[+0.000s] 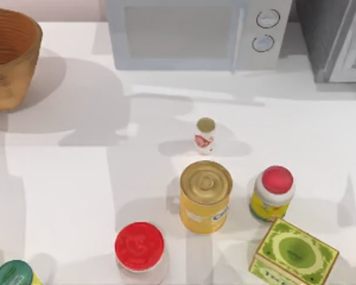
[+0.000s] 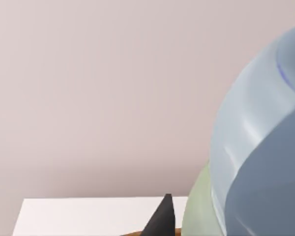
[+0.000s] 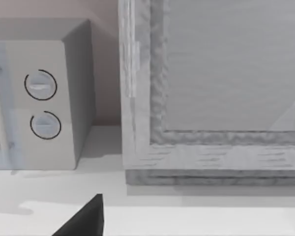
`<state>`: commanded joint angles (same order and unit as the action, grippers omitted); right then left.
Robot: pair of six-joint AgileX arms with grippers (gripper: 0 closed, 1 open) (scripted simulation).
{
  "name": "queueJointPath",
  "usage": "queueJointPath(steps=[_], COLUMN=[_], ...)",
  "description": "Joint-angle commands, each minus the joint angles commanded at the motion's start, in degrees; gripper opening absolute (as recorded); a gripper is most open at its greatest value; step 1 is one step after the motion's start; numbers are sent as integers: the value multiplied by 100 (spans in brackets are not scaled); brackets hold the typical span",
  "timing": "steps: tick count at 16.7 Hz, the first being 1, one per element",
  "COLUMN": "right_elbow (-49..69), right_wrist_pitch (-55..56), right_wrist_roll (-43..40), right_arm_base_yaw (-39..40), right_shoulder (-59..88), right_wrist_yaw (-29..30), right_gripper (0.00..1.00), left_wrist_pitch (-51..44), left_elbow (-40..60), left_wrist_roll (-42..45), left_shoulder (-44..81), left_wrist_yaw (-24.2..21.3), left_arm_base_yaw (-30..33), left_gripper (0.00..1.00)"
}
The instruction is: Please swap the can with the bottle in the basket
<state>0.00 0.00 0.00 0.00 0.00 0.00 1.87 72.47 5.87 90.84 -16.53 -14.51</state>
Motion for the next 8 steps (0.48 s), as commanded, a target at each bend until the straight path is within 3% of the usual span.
queueJointPath(steps=[8], right_elbow=[0], right_wrist_pitch=[0], right_wrist_roll=[0], right_arm_base_yaw=[0], right_shoulder=[0], right_wrist_yaw=[0], right_gripper=[100], left_wrist_pitch=[744], left_elbow=[230], left_wrist_roll=[-45], left_shoulder=[982], left_wrist_yaw=[146], left_arm_base_yaw=[164], left_gripper=[0])
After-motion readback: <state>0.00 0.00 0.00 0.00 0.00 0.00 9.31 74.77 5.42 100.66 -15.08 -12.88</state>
